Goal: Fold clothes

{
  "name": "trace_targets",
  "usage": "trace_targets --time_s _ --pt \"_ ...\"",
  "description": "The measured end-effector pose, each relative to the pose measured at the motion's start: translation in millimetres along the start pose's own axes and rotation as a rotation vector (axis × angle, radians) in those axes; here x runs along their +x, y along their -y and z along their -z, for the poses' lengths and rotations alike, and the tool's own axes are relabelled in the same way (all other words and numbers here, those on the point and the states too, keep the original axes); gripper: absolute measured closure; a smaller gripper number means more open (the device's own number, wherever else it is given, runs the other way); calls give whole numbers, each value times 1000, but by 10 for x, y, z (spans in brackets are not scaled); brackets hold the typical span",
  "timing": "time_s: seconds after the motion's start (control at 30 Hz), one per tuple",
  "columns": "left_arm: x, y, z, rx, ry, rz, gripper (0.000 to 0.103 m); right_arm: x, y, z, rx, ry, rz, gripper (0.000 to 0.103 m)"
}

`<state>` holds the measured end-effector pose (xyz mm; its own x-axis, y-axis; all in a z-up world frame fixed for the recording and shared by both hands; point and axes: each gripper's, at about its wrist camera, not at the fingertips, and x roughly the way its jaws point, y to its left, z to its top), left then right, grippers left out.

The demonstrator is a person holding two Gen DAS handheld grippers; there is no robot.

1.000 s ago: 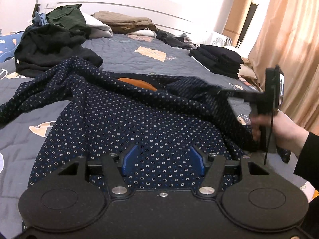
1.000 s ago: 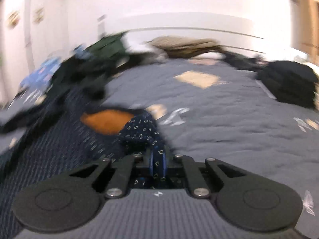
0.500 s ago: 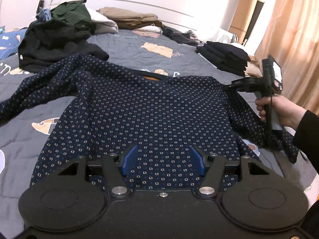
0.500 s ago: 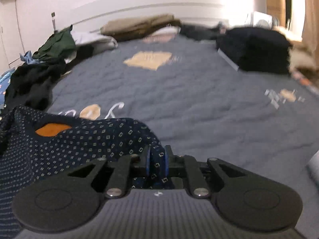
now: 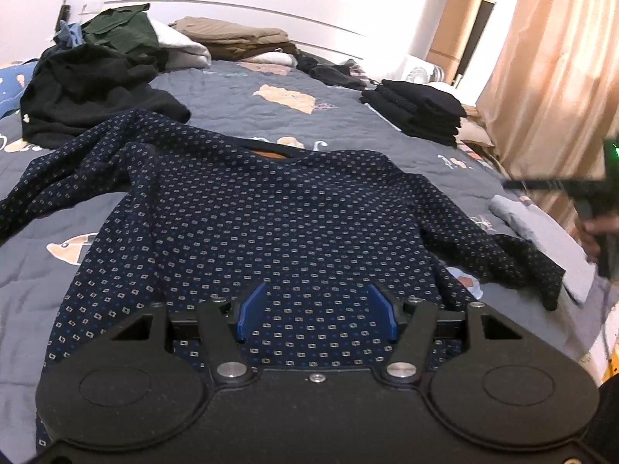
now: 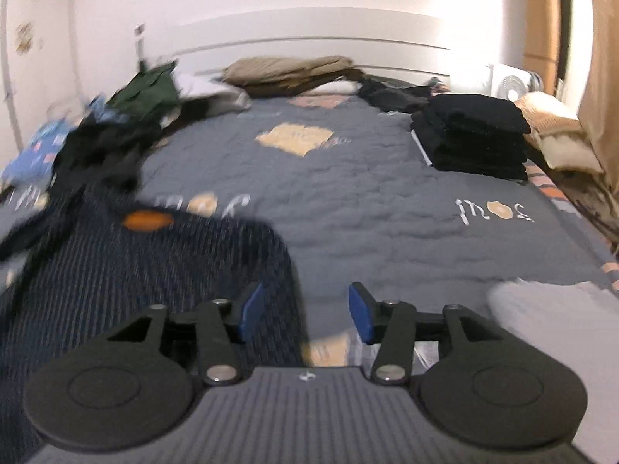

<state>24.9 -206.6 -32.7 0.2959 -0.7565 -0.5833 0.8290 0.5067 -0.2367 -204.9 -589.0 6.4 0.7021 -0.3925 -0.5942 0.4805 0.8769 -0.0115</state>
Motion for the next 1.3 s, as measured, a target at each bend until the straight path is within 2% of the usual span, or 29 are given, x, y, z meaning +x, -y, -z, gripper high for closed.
trace_targets --time_s 0.13,0.23,0.33,0.6,0.67,0.7,0.73,0.77,0.93,1.07,1.2,1.3 --pt "-26 88 16 23 3 13 45 -253 115 342 -52 -62 51 51" --pt "-39 151 29 40 4 21 45 -330 167 527 -59 -115 47 51" --pt "6 182 33 48 -6 15 45 -333 147 640 -102 -159 106 51" --pt "124 305 51 53 -38 74 45 -219 415 1001 108 -237 128 51" --pt "151 364 69 56 -45 95 45 -225 471 1082 186 -220 97 57" --pt "166 401 76 59 -48 105 45 -245 511 1108 235 -200 91 68" --pt "179 440 85 63 -50 117 45 -265 546 1116 273 -186 88 90" --pt "187 481 98 66 -51 133 45 -305 595 1105 307 -168 83 96" --pt "168 639 159 88 -47 251 45 -638 917 946 472 -31 80 97" --pt "153 654 179 98 -41 272 45 -1001 1289 739 580 87 144 97" --pt "162 627 161 85 -41 264 45 -1175 1689 573 645 136 244 97" --pt "171 617 154 87 -48 256 44 -995 1818 574 611 69 308 95"
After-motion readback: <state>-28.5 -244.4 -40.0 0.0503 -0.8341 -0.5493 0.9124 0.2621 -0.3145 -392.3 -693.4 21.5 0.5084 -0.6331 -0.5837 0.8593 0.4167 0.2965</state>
